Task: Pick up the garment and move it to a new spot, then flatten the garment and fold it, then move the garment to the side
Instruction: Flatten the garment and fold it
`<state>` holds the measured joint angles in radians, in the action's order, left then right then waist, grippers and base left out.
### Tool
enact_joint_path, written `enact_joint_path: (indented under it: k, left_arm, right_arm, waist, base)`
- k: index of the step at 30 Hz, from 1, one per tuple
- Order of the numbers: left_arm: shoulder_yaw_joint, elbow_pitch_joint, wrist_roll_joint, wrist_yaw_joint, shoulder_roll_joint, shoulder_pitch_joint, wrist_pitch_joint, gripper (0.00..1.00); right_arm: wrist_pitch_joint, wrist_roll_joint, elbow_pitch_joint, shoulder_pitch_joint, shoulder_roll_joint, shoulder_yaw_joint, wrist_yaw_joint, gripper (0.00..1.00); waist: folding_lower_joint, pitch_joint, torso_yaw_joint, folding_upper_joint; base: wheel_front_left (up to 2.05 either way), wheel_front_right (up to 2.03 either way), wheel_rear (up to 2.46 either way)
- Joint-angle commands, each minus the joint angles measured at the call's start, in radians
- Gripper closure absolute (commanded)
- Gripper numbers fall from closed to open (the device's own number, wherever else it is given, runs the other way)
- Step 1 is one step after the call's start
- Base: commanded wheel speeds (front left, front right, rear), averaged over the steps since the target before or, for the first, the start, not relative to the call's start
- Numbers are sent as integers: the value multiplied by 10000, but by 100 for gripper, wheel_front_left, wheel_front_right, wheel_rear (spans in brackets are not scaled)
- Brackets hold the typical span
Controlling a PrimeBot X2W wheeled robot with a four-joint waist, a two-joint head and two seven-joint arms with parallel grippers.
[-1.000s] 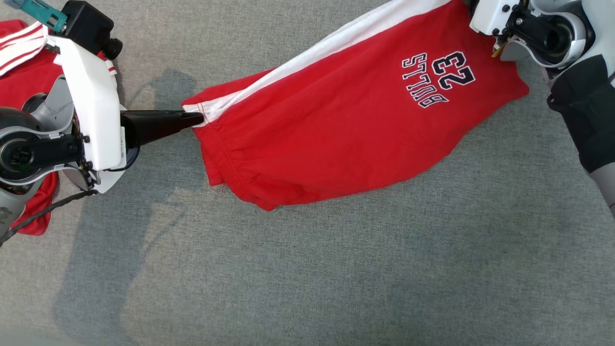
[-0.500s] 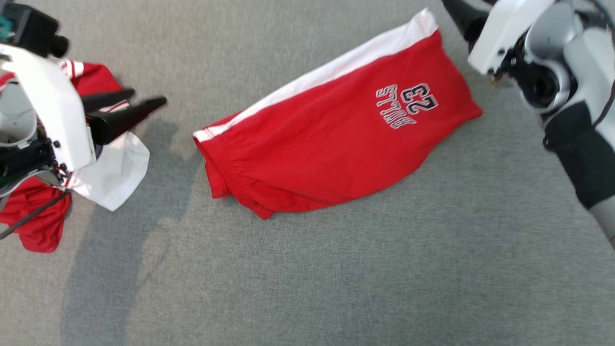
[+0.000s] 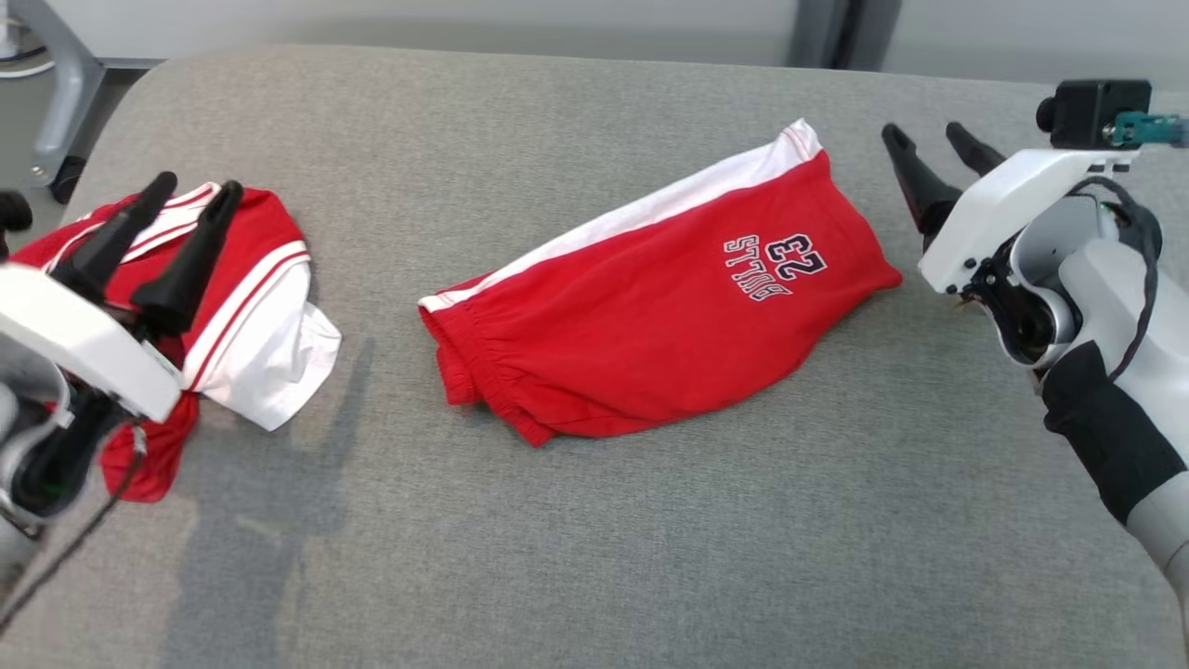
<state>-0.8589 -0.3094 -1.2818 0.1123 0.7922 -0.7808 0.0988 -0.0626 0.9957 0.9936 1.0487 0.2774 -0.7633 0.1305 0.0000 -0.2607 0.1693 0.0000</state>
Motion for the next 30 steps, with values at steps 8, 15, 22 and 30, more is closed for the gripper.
enact_joint_path:
  k: [8, 15, 22, 30]
  left_arm:
    - [423, 1227, 468, -810, -637, 1699, 1573, 0]
    - [1761, 1903, 1230, -890, -1734, 3369, 1663, 0]
    - [2437, 2222, 1974, -480, -2804, 4402, 1670, 0]
    - [2590, 2031, 2395, -234, -3244, 4576, 1672, 0]
  right_arm:
    - [337, 233, 1076, 54, 71, -230, 5, 0]
    - [1714, 537, 2051, 534, 124, -223, 5, 0]
    - [3634, 494, 2824, 1517, 407, -244, 5, 0]
    - [5309, 561, 3007, 1122, 319, 121, 3, 0]
  waist:
    - [0, -281, 802, 0]
    - [0, -654, 1346, 0]
    - [0, -1138, 1852, 0]
    - [0, -1209, 2048, 0]
  base:
    - [0, 0, 0]
    - [0, 0, 0]
    - [0, 0, 0]
    - [0, 0, 0]
